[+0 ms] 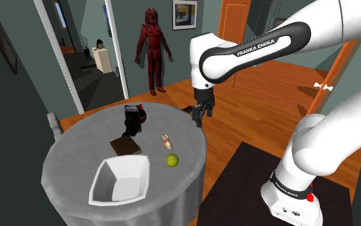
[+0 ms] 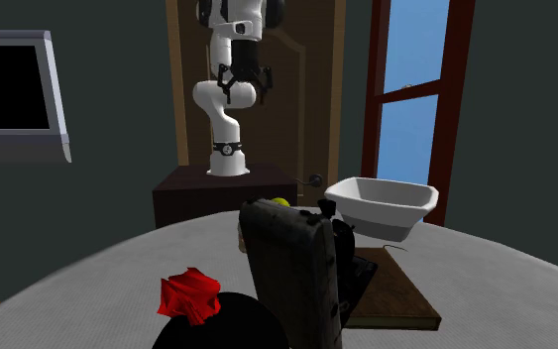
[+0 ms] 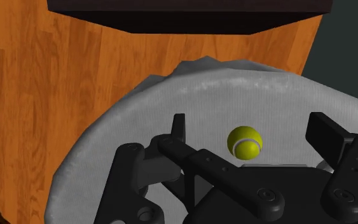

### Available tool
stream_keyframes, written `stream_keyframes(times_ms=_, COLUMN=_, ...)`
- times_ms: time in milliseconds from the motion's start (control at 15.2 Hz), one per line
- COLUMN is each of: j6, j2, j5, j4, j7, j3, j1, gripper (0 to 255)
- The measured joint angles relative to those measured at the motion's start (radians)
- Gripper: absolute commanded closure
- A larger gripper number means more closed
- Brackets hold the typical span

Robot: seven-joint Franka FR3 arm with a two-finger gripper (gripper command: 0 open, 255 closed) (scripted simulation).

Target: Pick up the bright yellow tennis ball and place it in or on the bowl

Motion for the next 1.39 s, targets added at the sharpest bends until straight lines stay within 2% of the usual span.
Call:
stream_keyframes(times_ms=198, j6=0.103, j2=0.110, j5=-0.011, j4=0.001, j7=0.025, j3=0.025, j1=0.004, gripper=0)
stream_keyframes(times_ms=660, j6=0.285, j2=0.384, j5=-0.074, j4=0.079, j7=0.100, j3=0.068, j1=0.011, gripper=0)
stream_keyframes(times_ms=1056, j6=0.391, j2=0.630, j5=-0.162, j4=0.199, j7=0.186, j3=0.078, j1=0.037, gripper=0)
stream_keyframes(times_ms=1386, j6=0.444, j2=0.821, j5=-0.233, j4=0.320, j7=0.238, j3=0.058, j1=0.068, gripper=0)
